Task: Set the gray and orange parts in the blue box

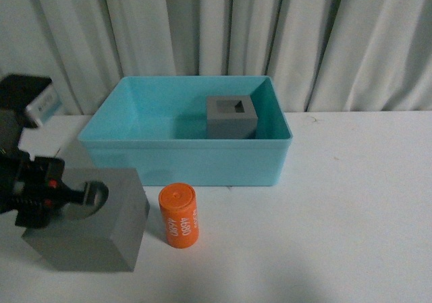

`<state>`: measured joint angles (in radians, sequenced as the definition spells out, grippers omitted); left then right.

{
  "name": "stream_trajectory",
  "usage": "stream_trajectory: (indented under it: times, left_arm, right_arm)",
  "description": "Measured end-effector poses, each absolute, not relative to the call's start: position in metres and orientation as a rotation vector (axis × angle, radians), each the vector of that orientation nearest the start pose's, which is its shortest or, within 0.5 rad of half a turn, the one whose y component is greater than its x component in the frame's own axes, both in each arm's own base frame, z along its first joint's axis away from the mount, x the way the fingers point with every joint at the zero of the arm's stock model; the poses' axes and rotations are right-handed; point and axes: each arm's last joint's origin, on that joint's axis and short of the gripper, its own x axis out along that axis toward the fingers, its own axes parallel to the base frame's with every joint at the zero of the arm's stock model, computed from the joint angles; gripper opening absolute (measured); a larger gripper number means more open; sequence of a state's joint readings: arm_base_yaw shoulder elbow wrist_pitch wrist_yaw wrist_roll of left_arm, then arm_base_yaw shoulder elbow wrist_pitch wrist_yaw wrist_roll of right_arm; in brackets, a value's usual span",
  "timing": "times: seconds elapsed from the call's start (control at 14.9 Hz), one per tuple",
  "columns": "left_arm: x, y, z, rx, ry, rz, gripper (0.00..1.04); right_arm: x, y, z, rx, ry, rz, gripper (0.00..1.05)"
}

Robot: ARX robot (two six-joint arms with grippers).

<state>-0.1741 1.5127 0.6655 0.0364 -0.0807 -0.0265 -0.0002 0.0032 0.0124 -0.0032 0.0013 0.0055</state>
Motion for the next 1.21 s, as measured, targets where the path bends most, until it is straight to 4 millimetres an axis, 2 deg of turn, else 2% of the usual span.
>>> stream_trajectory:
  times: [0.07, 0.13, 0.2, 0.27, 0.34, 0.54, 0.74, 0.87, 1.01, 1.21]
  left_arm:
    - [0.271, -0.046, 0.182, 0.037, 0.745, -0.098, 0.18]
    - [0.273, -0.048, 0.222, 0.0, 0.624, -0.109, 0.18]
    - [0.28, -0.052, 0.254, -0.018, 0.521, -0.116, 0.18]
    - [0.291, -0.061, 0.281, -0.03, 0.424, -0.126, 0.18]
    - [0.312, -0.076, 0.288, -0.012, 0.402, -0.13, 0.18]
    - [0.363, -0.107, 0.264, 0.039, 0.441, -0.094, 0.17]
    - [0.39, -0.115, 0.243, 0.104, 0.437, -0.048, 0.17]
    - [0.411, -0.112, 0.21, 0.164, 0.5, -0.013, 0.17]
    - [0.422, -0.102, 0.182, 0.21, 0.569, 0.014, 0.17]
    - [0.434, -0.092, 0.165, 0.237, 0.585, 0.042, 0.17]
  right_arm:
    - [0.097, 0.0, 0.167, 0.006, -0.006, -0.002, 0.98]
    - [0.097, 0.0, 0.167, 0.006, -0.006, -0.002, 0.98]
    - [0.097, 0.0, 0.167, 0.006, -0.006, -0.002, 0.98]
    - [0.097, 0.0, 0.167, 0.006, -0.006, -0.002, 0.98]
    - [0.097, 0.0, 0.167, 0.006, -0.006, -0.002, 0.98]
    - [0.097, 0.0, 0.167, 0.006, -0.006, -0.002, 0.98]
    - [0.097, 0.0, 0.167, 0.006, -0.006, -0.002, 0.98]
    - [0.097, 0.0, 0.167, 0.006, -0.006, -0.002, 0.98]
    - [0.097, 0.0, 0.167, 0.006, -0.006, -0.002, 0.98]
    - [0.097, 0.0, 0.167, 0.006, -0.006, -0.002, 0.98]
